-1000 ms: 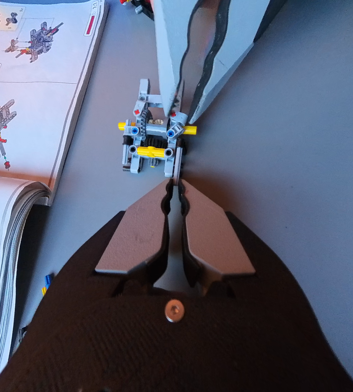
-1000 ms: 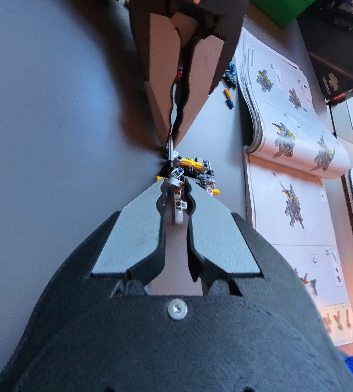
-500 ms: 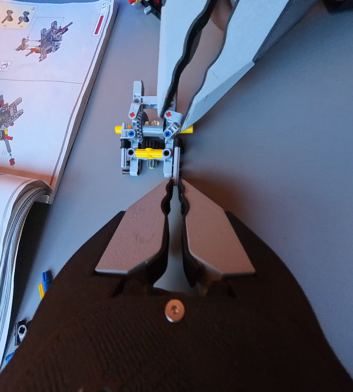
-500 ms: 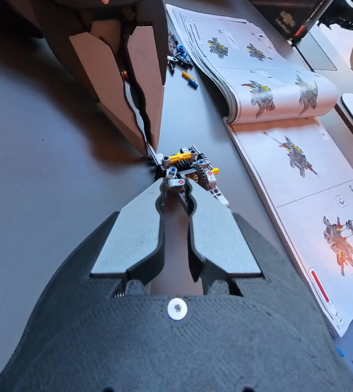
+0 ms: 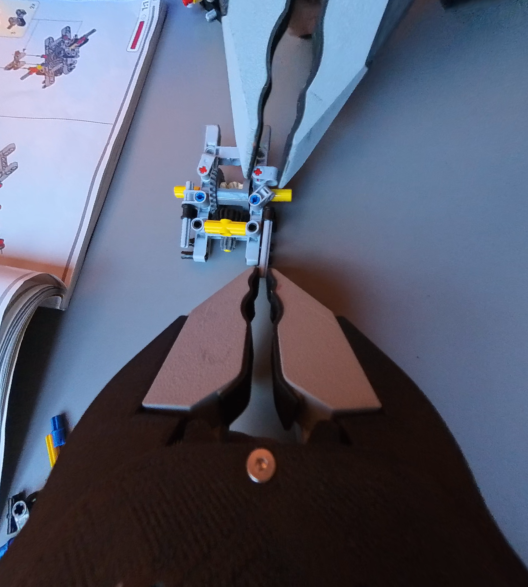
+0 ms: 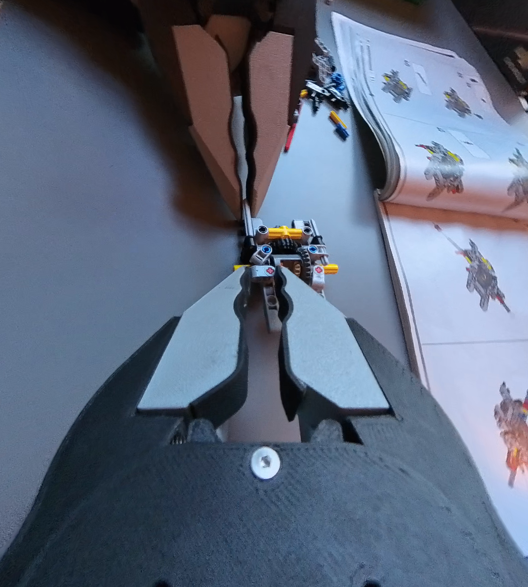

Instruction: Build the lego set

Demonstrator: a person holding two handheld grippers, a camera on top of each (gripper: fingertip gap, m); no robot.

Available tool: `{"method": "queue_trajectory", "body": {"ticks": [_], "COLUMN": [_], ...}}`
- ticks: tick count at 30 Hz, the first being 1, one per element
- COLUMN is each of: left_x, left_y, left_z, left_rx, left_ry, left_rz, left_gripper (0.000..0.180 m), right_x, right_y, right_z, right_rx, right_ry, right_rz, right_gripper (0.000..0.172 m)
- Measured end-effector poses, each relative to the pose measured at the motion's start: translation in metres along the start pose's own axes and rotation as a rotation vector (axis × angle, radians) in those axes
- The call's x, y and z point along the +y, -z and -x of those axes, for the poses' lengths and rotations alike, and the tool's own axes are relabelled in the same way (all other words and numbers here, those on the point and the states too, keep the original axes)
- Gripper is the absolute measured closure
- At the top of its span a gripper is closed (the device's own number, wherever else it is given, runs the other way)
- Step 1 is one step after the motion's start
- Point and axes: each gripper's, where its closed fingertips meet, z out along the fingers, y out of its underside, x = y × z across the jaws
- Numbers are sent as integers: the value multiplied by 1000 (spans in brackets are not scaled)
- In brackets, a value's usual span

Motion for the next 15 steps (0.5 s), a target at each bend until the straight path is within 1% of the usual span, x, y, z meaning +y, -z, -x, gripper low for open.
{"method": "queue_trajectory", "body": {"ticks": [2,5,10,12,14,15], "left_x": [0,0,0,0,0,0], "left_y": [0,0,0,0,0,0], "left_z": [0,-1,-2,-2,-3,-3], "left_rx": [3,9,19,17,11,8], "left_ry": [2,2,4,-4,-17,-21], "left_rz": [0,-1,-2,-2,-2,-2], "left_gripper": [179,179,179,179,179,179], "right_x": [0,-1,-1,-1,0,0], "right_y": [0,2,3,4,5,6], "right_z": [1,3,8,7,6,6], "right_rx": [-53,-140,-214,-205,-199,-197], "right_ry": [56,93,143,120,50,21], "right_rz": [-6,-29,-58,-43,-10,5], "right_gripper": [159,159,159,159,159,156]}}
